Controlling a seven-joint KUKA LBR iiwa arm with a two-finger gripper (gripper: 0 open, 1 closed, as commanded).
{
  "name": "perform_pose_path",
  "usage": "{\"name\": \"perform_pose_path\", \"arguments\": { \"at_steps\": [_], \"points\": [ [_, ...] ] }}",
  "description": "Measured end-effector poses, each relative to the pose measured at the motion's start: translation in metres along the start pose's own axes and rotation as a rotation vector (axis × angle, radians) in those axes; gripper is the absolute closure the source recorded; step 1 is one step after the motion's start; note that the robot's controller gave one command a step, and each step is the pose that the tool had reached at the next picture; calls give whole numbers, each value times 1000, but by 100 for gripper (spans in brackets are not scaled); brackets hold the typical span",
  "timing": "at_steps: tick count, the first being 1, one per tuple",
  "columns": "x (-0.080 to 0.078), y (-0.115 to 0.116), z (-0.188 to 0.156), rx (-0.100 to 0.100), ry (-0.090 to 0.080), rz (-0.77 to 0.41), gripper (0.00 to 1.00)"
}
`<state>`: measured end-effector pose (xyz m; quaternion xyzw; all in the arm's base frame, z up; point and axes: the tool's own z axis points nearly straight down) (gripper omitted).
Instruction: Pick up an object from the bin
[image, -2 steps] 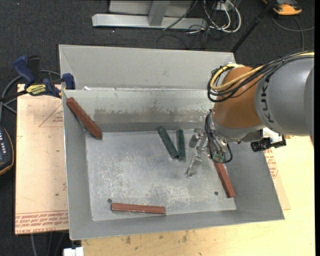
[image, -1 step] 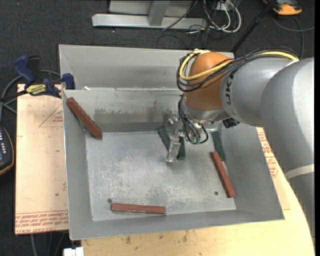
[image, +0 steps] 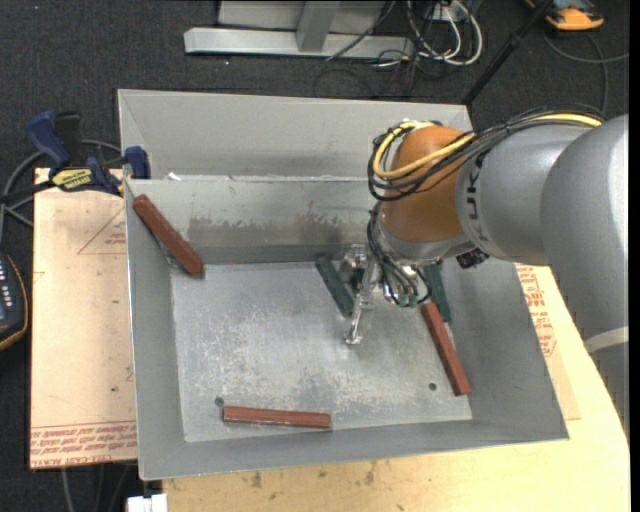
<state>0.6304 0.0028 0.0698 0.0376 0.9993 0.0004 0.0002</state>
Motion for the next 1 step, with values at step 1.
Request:
{"name": "perform_pose_path", "arguments": {
  "at_steps": [1],
  "points": [
    [0, 0, 0, 0, 0, 0, 100]
  ]
}}
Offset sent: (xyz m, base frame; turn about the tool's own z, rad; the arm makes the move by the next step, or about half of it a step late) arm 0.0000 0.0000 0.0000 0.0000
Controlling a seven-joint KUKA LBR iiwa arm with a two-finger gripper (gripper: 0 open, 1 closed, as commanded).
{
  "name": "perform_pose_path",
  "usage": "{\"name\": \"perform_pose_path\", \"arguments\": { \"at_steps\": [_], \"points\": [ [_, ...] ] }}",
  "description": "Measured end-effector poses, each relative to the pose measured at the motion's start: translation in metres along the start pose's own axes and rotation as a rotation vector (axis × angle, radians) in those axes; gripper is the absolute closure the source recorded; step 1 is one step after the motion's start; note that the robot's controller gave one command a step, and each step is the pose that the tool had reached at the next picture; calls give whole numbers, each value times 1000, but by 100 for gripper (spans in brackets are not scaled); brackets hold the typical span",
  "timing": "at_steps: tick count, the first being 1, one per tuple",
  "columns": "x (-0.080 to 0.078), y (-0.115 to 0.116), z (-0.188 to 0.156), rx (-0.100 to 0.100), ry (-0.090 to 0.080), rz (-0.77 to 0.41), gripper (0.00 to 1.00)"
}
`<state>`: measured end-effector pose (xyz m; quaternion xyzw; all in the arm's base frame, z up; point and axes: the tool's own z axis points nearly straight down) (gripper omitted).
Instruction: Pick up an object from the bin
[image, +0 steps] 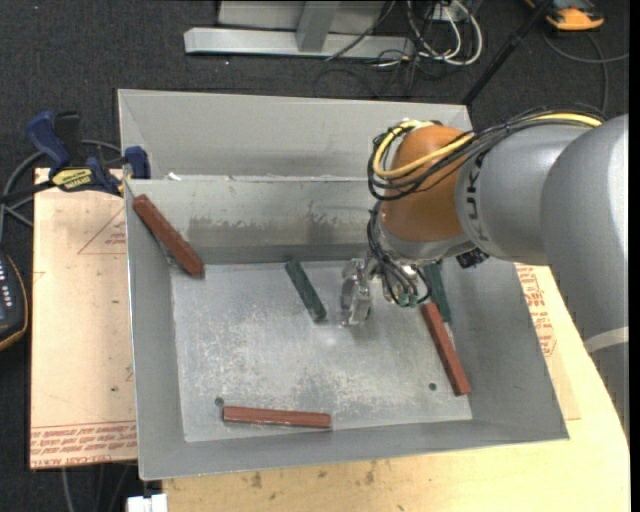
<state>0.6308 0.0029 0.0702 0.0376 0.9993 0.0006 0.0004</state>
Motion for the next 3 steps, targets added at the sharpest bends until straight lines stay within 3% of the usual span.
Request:
{"name": "perform_pose_path", "arguments": {
  "at_steps": [1, 2, 3],
  "points": [
    [0, 0, 0, -1, -2, 0, 0],
    [-17, -86, 0, 4, -5, -125, 0],
    [-20, -25, -1, -1, -5, -282, 0]
  ]
}}
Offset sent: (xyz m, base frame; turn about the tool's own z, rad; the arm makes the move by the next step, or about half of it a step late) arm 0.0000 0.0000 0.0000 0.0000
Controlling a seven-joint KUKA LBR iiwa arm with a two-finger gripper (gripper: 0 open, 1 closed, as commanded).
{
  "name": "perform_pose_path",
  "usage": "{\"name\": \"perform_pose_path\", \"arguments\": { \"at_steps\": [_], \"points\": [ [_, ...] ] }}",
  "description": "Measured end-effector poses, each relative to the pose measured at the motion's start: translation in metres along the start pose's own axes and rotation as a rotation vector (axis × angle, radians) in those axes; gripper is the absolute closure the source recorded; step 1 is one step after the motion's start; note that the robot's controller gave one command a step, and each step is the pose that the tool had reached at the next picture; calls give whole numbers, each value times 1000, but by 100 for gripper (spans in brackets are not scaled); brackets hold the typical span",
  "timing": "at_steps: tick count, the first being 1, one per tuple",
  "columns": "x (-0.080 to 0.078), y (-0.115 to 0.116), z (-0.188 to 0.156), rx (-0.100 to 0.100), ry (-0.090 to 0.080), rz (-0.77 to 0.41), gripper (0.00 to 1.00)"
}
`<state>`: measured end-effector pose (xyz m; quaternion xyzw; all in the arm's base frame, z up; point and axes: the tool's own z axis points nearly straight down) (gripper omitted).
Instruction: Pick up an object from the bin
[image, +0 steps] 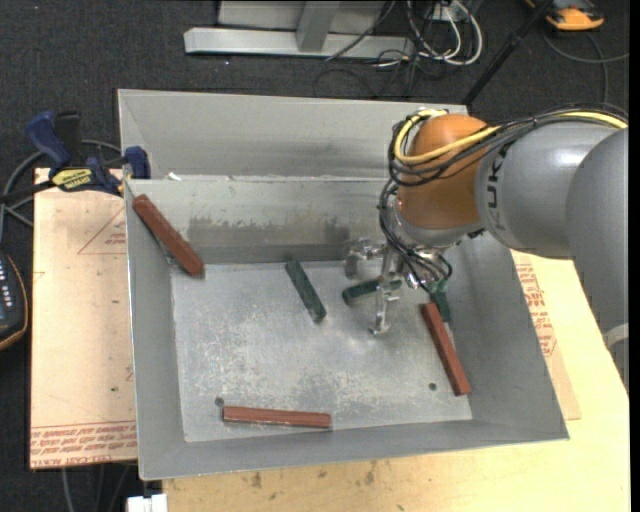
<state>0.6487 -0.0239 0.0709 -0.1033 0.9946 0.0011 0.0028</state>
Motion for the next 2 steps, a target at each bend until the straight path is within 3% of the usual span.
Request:
{"name": "perform_pose_path", "arguments": {
  "at_steps": [1, 2],
  "points": [
    [0, -2, 0, 1, 0, 3, 100],
    [-2, 31, -156, 3, -7, 3, 100]
  ]
}}
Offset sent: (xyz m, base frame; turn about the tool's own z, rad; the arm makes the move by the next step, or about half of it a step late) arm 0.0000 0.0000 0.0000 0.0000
